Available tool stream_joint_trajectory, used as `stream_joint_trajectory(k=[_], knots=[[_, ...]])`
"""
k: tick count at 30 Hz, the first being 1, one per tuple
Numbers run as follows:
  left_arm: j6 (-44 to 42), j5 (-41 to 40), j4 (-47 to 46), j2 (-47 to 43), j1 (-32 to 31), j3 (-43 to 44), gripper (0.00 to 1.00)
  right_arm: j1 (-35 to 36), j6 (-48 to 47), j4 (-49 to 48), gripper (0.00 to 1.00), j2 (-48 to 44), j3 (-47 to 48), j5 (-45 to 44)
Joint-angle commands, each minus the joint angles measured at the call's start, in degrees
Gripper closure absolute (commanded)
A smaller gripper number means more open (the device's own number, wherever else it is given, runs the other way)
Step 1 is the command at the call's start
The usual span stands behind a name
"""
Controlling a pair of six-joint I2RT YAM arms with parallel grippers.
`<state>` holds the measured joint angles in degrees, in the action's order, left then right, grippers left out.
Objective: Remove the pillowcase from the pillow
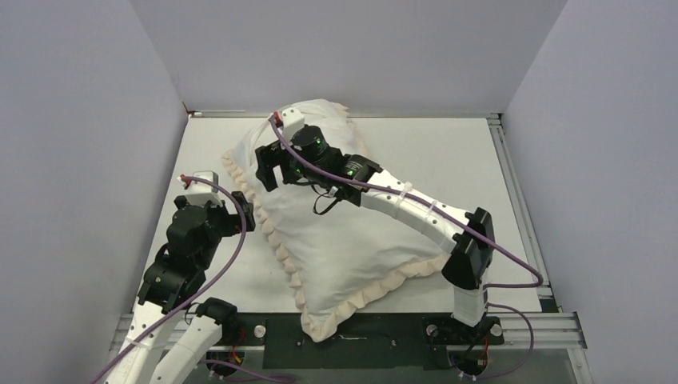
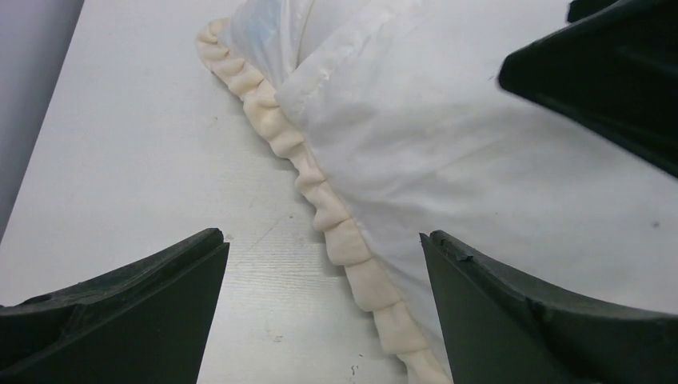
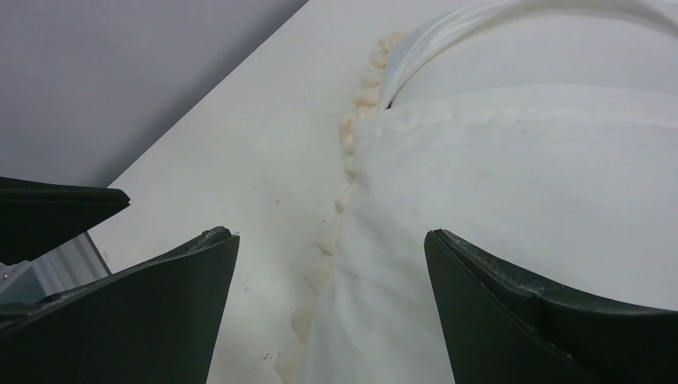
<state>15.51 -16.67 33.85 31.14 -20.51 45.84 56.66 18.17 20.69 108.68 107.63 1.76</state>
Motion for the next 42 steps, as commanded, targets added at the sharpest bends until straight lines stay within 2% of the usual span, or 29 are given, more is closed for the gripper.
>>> stream_joint_trajectory(k=[1,10,17,21,25,29,34,42], knots=[[0.6,-1.7,-1.6,-0.2,0.4,0.1,0.04,-2.4,-2.4,-0.1,0.1,-7.4,-1.7,-6.0],[0.6,-0.6,-2.1,1.5,1.5,-0.1,0.04,-10.8,-1.2,1.4,0.1,-20.6,-17.5,-7.0],[1.1,1.9,-3.9,7.1,2.9,2.1,0.04,-11.4,-3.2,6.3,0.1,-25.5,-23.4,-5.6],[1.0,5.8,-2.0,18.2,3.7,11.7,0.04,-11.5,-4.8,7.9,0.1,-27.5,-25.6,-2.5],[0.8,6.4,-3.8,30.8,4.9,23.6,0.04,-11.5,-4.8,9.6,0.1,-29.5,-28.0,-2.2],[1.2,6.1,-5.7,42.7,6.3,34.6,0.04,-11.2,-4.5,12.5,0.1,-30.6,-29.3,3.4],[0.7,5.5,-11.5,56.5,8.3,45.3,0.04,-9.4,-4.6,16.9,0.1,-32.8,-31.2,6.3],[-0.1,8.1,-10.7,80.4,11.0,66.2,0.04,-4.7,-3.4,25.2,0.1,-36.0,-33.9,8.0]])
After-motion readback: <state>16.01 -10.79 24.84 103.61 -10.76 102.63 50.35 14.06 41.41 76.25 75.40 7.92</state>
